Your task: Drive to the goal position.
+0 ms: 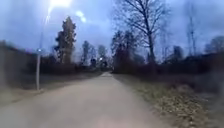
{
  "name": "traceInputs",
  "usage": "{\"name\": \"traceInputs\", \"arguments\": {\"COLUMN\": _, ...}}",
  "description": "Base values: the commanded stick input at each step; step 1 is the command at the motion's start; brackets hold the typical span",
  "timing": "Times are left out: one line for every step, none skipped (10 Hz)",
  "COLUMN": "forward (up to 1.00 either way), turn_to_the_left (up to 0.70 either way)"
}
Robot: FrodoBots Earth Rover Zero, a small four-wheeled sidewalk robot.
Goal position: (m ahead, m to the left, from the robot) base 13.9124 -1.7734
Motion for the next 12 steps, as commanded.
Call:
{"name": "traceInputs", "arguments": {"forward": 1.00, "turn_to_the_left": 0.00}}
{"name": "traceInputs", "arguments": {"forward": 1.00, "turn_to_the_left": 0.00}}
{"name": "traceInputs", "arguments": {"forward": 1.00, "turn_to_the_left": 0.00}}
{"name": "traceInputs", "arguments": {"forward": 1.00, "turn_to_the_left": 0.00}}
{"name": "traceInputs", "arguments": {"forward": 1.00, "turn_to_the_left": 0.00}}
{"name": "traceInputs", "arguments": {"forward": 1.00, "turn_to_the_left": 0.00}}
{"name": "traceInputs", "arguments": {"forward": 1.00, "turn_to_the_left": 0.00}}
{"name": "traceInputs", "arguments": {"forward": 1.00, "turn_to_the_left": 0.00}}
{"name": "traceInputs", "arguments": {"forward": 1.00, "turn_to_the_left": 0.00}}
{"name": "traceInputs", "arguments": {"forward": 1.00, "turn_to_the_left": 0.00}}
{"name": "traceInputs", "arguments": {"forward": 1.00, "turn_to_the_left": 0.00}}
{"name": "traceInputs", "arguments": {"forward": 1.00, "turn_to_the_left": 0.00}}
